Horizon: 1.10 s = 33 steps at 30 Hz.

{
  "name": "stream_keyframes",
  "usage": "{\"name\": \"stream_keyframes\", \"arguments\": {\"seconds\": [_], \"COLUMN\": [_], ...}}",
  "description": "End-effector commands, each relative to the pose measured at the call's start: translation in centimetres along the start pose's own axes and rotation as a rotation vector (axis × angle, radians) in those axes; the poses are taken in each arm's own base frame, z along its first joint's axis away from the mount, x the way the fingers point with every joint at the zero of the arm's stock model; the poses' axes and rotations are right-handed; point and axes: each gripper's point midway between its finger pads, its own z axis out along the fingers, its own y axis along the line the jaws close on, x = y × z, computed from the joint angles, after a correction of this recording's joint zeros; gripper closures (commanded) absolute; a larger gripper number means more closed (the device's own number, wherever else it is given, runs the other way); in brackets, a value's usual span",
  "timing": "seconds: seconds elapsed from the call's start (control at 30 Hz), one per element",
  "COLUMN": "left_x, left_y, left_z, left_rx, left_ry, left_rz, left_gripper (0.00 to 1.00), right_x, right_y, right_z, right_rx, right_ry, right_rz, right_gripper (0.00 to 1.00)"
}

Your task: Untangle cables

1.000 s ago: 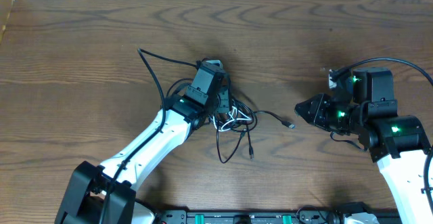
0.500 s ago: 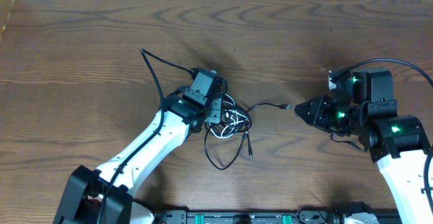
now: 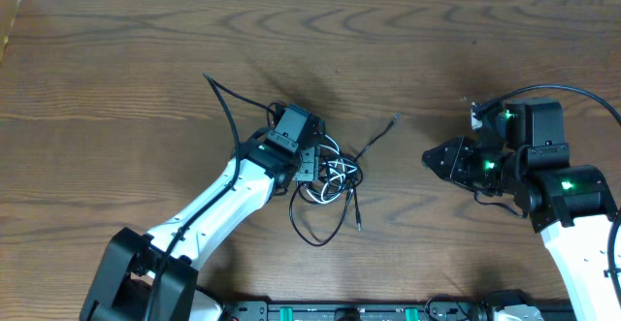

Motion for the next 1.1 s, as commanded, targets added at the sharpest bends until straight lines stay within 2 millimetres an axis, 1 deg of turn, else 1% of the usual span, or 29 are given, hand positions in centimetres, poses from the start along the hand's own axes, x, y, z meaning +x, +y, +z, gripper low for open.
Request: {"name": "stream_keyframes", "arguments": {"seconds": [0.0,0.03,0.07,0.1,0.17,0.2,0.23,0.27,0.4,0.5,0.57,0.7,0.83,0.9,1.0,1.07], "left_x": [-3.3,-3.9,-4.2,-4.2,-3.9,-3.6,-2.8,-1.8,1.0,2.3,2.5,2.2,1.4,1.0,0.5,0.6], "left_y": [-0.2,0.0,0.3,0.6,1.1,1.6,2.1,2.4,3.3,3.8,3.7,3.4,2.9,3.3,4.5,4.5], "left_z": [-4.0,-5.6,-7.0,-8.1,-9.4,-9.7,-9.5,-8.7,-5.5,-3.5,-2.4,-0.5,1.5,2.1,2.8,3.5], "left_rx": [0.035,0.048,0.058,0.064,0.062,0.047,0.031,0.017,-0.038,-0.083,-0.095,-0.100,-0.094,-0.120,-0.194,-0.198], "left_ry": [-0.106,-0.141,-0.169,-0.188,-0.205,-0.209,-0.196,-0.163,-0.059,0.008,0.029,0.037,0.019,0.001,-0.039,-0.035], "left_rz": [-0.072,-0.082,-0.095,-0.108,-0.122,-0.139,-0.153,-0.172,-0.206,-0.207,-0.203,-0.202,-0.209,-0.217,-0.263,-0.281], "left_gripper": [0.24,0.15,0.13,0.06,0.05,0.05,0.05,0.05,0.05,0.05,0.05,0.05,0.05,0.05,0.05,0.06], "right_x": [0.2,0.3,0.3,0.4,0.5,0.6,0.6,0.6,0.7,0.7,0.7,0.7,0.8,0.8,0.8,0.8], "right_y": [0.3,0.2,0.2,0.2,0.1,0.0,0.0,0.0,0.0,0.0,0.0,0.0,-0.1,-0.1,-0.1,-0.2], "right_z": [-0.1,-0.1,-0.1,-0.1,-0.1,-0.1,-0.1,-0.1,-0.1,-0.1,-0.1,-0.1,-0.1,-0.1,-0.1,-0.1], "right_rx": [-0.004,-0.002,-0.001,0.001,0.004,0.006,0.006,0.007,0.009,0.009,0.009,0.010,0.010,0.011,0.014,0.017], "right_ry": [0.006,0.009,0.010,0.013,0.019,0.021,0.022,0.023,0.026,0.026,0.027,0.027,0.028,0.029,0.031,0.029], "right_rz": [-0.007,-0.005,-0.005,-0.003,0.000,0.002,0.002,0.004,0.032,0.039,0.039,0.039,0.040,0.040,0.042,0.042], "right_gripper": [0.77,0.76,0.75,0.74,0.73,0.73,0.73,0.72,0.71,0.71,0.71,0.71,0.70,0.70,0.69,0.69]}}
